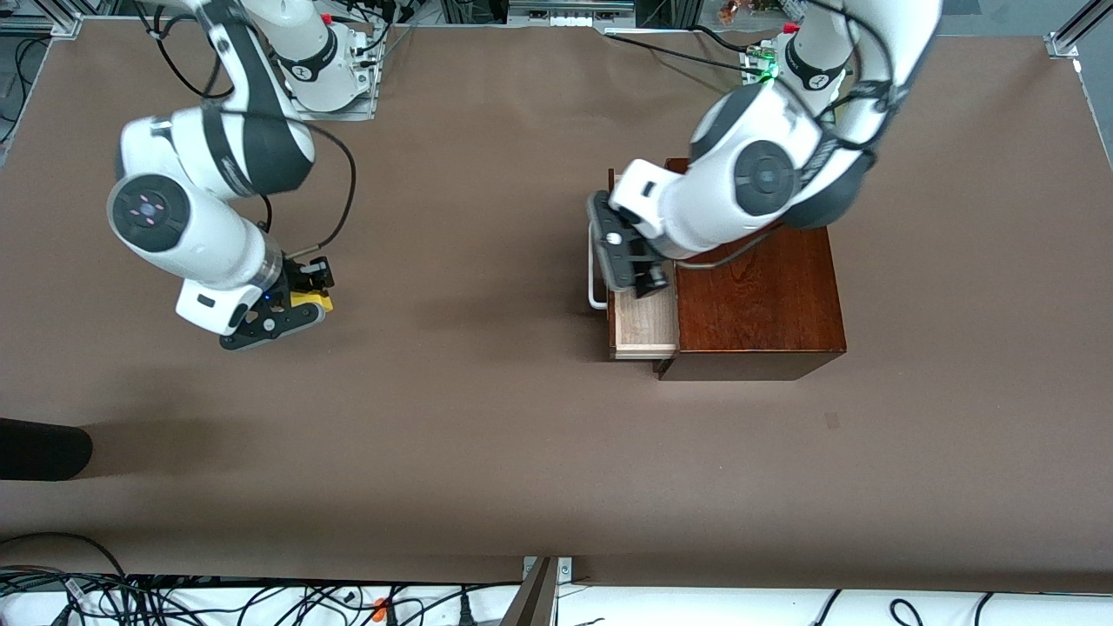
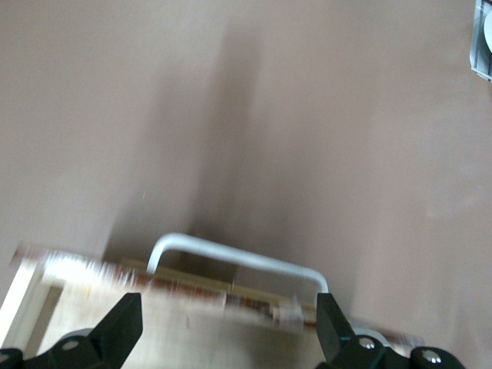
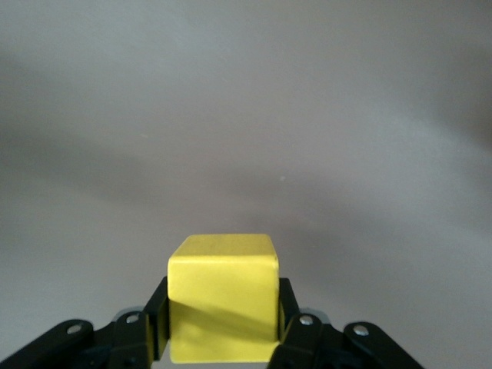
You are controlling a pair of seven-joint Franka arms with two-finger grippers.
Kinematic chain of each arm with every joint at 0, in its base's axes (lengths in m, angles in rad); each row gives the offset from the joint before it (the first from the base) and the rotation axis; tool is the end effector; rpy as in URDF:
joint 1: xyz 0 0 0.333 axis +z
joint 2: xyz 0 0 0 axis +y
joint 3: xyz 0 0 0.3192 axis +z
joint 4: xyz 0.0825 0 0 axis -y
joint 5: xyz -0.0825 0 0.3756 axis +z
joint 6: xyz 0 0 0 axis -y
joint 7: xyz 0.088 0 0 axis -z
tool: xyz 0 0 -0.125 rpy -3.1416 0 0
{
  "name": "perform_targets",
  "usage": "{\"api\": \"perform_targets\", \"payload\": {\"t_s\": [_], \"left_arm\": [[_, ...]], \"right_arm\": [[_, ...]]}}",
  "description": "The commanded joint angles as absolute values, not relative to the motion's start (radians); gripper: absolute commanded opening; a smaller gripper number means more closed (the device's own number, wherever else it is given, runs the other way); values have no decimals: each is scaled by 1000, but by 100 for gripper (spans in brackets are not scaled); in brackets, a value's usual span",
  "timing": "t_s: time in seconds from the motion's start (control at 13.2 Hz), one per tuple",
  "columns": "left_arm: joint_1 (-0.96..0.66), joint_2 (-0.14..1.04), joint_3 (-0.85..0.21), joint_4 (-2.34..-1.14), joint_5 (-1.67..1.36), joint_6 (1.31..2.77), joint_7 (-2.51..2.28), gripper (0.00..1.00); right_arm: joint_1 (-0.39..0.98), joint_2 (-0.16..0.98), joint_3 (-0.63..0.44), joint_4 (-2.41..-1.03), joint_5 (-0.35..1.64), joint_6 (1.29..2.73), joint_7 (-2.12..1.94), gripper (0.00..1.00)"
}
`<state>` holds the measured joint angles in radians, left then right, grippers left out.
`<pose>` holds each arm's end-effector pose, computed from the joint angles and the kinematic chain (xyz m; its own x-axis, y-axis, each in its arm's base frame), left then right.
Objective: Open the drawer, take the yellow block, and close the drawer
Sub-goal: 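Lift the cube out with the right gripper while the left gripper reaches the drawer, then set the cube on the table with the right gripper while the left pushes the drawer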
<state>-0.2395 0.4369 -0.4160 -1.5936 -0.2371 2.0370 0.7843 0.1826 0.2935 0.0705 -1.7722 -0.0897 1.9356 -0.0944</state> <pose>0.5425 -0.3951 0.3963 0.2950 -0.9156 0.2731 -0.9390 -0.2251 0.2599 0.5953 0.1433 0.3741 0.9202 0.3676 -0.1346 0.3764 -0.9253 0.0461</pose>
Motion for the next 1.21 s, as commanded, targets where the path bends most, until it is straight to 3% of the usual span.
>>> {"api": "perform_targets", "payload": {"t_s": [0.0,0.3,0.91,1.06,1.14], "left_arm": [[-356,509,-411,-1514,-100,2112,815,100],[-406,575,-413,-1529,89,2115,816,100],[-433,623,-413,-1577,245,2106,818,100],[-428,623,-411,-1582,270,2070,816,100],[-423,621,-408,-1582,276,2047,816,100]], "right_arm": [[161,270,78,-1894,-117,2034,-68,10],[123,284,48,-2090,-114,2296,-2,9],[103,390,11,-2131,-104,2421,138,10],[97,397,11,-2131,-91,2422,144,23],[92,406,11,-2129,-84,2422,138,34]]}}
